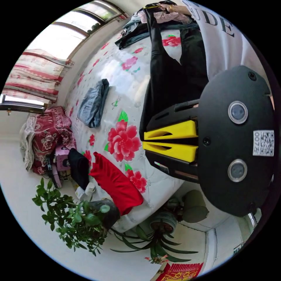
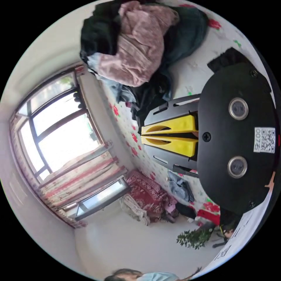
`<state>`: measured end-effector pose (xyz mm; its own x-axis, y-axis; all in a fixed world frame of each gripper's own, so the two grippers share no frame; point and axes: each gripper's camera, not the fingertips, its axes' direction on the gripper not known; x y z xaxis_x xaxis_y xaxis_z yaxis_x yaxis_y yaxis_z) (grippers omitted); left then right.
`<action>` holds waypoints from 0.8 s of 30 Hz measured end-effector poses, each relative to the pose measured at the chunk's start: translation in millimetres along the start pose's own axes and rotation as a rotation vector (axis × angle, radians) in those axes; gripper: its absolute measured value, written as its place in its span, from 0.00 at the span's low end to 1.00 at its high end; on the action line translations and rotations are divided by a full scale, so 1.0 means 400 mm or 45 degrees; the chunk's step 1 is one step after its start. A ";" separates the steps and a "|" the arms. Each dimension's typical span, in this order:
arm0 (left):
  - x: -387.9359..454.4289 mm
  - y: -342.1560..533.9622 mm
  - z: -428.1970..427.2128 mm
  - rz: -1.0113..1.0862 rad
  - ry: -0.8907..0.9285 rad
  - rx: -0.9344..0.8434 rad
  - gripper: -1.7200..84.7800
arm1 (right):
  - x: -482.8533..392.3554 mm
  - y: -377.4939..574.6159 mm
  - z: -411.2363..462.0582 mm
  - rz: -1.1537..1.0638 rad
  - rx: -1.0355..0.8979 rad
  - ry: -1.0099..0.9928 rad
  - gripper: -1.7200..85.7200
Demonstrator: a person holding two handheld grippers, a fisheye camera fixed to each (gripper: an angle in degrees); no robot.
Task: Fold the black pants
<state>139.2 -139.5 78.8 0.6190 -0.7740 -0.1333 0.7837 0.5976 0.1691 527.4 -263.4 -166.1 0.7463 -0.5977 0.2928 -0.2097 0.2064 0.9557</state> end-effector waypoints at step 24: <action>0.161 0.019 0.280 -0.029 -0.191 -0.318 0.08 | 0.042 0.190 0.743 -0.200 -0.991 0.191 0.09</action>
<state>179.3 -208.0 180.8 0.6011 -0.7990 0.0144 0.7972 0.5983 -0.0808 336.2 -488.1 -80.0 0.8191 -0.5654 0.0971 0.3632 0.6421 0.6751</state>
